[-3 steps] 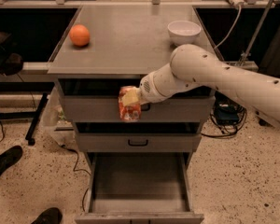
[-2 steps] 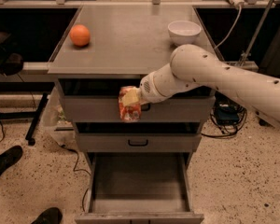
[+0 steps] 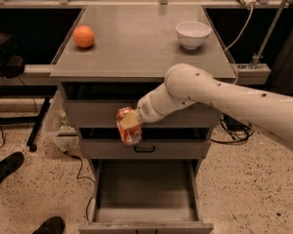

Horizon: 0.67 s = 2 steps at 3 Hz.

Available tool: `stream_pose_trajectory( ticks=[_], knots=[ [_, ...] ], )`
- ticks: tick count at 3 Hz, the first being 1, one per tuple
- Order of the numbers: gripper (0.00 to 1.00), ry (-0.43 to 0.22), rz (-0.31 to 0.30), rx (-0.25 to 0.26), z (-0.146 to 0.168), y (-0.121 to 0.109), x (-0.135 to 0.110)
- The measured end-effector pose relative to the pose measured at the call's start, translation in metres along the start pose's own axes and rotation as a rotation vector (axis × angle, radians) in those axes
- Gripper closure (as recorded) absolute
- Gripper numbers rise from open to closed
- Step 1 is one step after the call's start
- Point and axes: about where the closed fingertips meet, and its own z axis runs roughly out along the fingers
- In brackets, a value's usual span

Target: Place coke can into bottom drawer

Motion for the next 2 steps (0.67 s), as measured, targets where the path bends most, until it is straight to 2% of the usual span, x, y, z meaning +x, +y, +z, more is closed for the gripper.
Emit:
stream_pose_trajectory(
  ticks=[1, 2],
  knots=[
    [1.0, 0.125, -0.122, -0.004, 0.053, 0.006, 0.056],
    [1.0, 0.195, -0.18, 0.024, 0.1, -0.008, 0.106]
  ],
)
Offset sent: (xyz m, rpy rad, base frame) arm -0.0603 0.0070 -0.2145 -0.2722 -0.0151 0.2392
